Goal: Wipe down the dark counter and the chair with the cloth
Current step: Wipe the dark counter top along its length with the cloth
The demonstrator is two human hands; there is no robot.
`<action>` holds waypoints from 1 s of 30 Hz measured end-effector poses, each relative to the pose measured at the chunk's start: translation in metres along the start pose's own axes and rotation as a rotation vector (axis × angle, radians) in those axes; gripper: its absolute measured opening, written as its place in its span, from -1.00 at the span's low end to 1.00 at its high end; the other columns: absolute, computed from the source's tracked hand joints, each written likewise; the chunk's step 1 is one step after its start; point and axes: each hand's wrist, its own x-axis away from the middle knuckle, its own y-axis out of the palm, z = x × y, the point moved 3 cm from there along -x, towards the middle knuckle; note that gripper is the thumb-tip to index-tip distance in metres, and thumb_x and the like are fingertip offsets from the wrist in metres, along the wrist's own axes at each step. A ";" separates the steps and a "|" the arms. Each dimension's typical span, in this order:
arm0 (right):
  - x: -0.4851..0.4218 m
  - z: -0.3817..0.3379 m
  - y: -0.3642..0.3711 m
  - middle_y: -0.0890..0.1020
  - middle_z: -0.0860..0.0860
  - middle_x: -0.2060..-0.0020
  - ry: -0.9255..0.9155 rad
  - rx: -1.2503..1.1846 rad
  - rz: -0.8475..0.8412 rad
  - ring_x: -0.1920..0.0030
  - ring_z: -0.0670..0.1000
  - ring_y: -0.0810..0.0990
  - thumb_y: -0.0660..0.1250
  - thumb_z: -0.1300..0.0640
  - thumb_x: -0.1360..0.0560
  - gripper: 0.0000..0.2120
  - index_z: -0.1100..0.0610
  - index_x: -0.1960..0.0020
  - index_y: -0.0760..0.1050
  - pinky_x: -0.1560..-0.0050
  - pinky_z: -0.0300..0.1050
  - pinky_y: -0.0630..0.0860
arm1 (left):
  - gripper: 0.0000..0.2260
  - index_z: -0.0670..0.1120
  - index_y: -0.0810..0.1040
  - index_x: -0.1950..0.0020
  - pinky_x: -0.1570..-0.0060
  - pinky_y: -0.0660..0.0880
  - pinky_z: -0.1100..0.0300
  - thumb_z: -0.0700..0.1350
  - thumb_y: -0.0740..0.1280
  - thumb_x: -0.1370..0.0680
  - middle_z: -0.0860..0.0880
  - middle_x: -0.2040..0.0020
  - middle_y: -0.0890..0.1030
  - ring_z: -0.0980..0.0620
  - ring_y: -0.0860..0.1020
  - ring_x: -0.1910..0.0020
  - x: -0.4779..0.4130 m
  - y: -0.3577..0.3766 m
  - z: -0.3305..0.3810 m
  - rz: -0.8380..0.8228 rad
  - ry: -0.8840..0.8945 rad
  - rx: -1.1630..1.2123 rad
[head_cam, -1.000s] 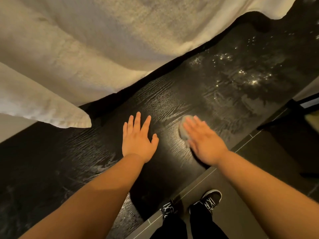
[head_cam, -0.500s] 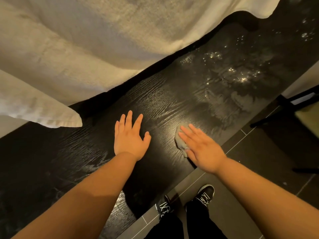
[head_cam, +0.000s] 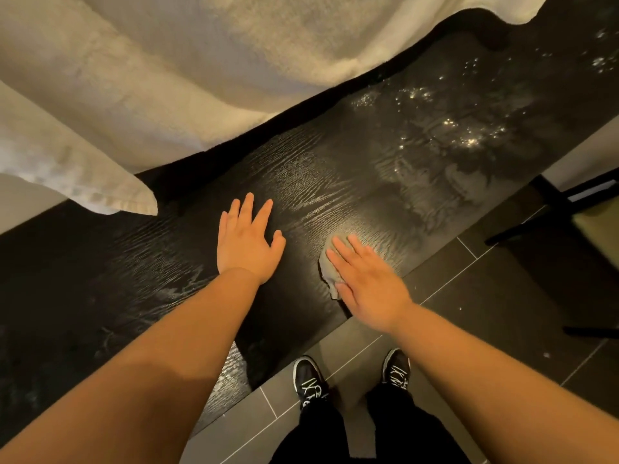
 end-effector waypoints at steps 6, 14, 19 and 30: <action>0.012 0.109 -0.031 0.22 0.07 -0.55 0.332 0.011 0.056 -0.55 0.24 0.18 0.03 -0.07 -0.68 -0.47 0.14 -0.58 0.19 -0.50 0.34 0.24 | -0.40 0.09 0.14 -0.72 -0.66 -0.04 -0.19 0.19 0.11 -0.67 -0.11 -0.73 0.05 -0.21 -0.01 -0.69 0.017 0.004 0.017 -0.009 -0.107 0.070; 0.019 0.040 -0.007 0.18 0.13 -0.63 0.149 0.046 0.055 -0.63 0.26 0.06 0.07 -0.07 -0.65 -0.41 0.14 -0.62 0.22 -0.61 0.20 0.05 | -0.30 0.08 -0.03 -0.73 -0.64 -0.15 -0.25 0.26 0.08 -0.64 -0.12 -0.73 -0.11 -0.24 -0.15 -0.70 0.051 0.022 0.084 -0.084 -0.175 0.045; 0.021 0.120 -0.028 0.17 0.08 -0.63 0.036 0.061 -0.021 -0.64 0.21 0.06 0.02 -0.07 -0.69 -0.43 0.11 -0.64 0.17 -0.59 0.23 0.13 | -0.37 0.11 0.07 -0.72 -0.64 -0.12 -0.26 0.25 0.09 -0.67 -0.07 -0.74 -0.07 -0.20 -0.14 -0.70 0.042 0.012 0.095 -0.092 -0.285 0.129; 0.026 0.116 -0.021 0.17 0.18 -0.63 -0.053 0.053 -0.038 -0.62 0.29 0.07 0.06 -0.04 -0.63 -0.39 0.15 -0.63 0.19 -0.59 0.26 0.13 | -0.31 0.13 -0.05 -0.73 -0.63 -0.14 -0.28 0.29 0.04 -0.64 -0.07 -0.74 -0.12 -0.24 -0.15 -0.69 0.025 0.030 0.170 -0.038 -0.419 0.082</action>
